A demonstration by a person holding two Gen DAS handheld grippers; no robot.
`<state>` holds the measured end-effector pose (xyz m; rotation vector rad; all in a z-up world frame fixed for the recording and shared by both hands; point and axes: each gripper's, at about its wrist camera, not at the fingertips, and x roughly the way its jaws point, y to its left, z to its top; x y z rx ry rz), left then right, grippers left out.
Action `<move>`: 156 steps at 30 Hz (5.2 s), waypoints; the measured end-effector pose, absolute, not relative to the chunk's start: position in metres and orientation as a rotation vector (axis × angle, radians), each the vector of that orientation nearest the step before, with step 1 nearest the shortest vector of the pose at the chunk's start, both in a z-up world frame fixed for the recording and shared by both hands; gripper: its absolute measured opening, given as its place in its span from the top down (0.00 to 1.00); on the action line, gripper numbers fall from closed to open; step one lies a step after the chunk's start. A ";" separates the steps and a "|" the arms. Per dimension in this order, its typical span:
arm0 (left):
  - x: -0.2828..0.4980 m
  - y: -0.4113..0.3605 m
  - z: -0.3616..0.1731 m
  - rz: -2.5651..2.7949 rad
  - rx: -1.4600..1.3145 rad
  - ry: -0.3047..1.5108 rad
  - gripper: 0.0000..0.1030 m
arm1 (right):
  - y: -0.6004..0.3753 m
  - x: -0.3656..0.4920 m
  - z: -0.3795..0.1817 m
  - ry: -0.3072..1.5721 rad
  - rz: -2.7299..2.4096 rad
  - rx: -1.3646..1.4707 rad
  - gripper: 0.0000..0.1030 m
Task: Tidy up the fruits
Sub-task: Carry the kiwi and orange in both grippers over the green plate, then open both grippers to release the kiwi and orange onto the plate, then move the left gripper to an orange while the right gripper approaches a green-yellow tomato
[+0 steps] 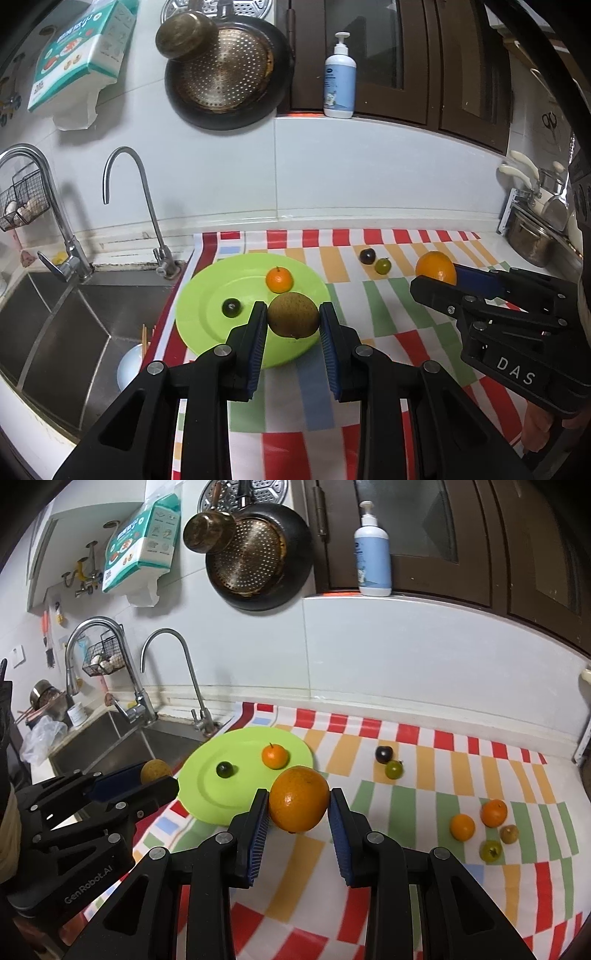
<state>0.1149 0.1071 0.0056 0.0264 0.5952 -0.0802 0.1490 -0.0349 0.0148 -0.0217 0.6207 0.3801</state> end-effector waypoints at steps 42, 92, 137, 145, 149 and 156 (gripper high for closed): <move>0.276 0.189 -0.064 -0.176 0.127 0.752 0.72 | 0.070 0.287 -0.058 0.828 0.328 -0.034 0.68; 0.159 0.093 0.011 -0.088 0.038 0.608 0.39 | -0.067 0.180 0.011 0.640 0.232 0.031 0.45; 0.175 -0.085 -0.011 -0.447 0.207 0.576 0.31 | -0.236 0.156 -0.013 0.661 0.063 0.032 0.45; 0.195 -0.097 -0.030 -0.564 0.338 0.544 0.31 | -0.234 0.170 -0.038 0.722 0.047 0.033 0.45; 0.204 -0.102 -0.042 -0.623 0.379 0.532 0.31 | -0.232 0.178 -0.050 0.748 0.049 0.017 0.45; 0.229 -0.110 -0.066 -0.703 0.412 0.562 0.32 | -0.230 0.196 -0.072 0.795 0.048 -0.015 0.46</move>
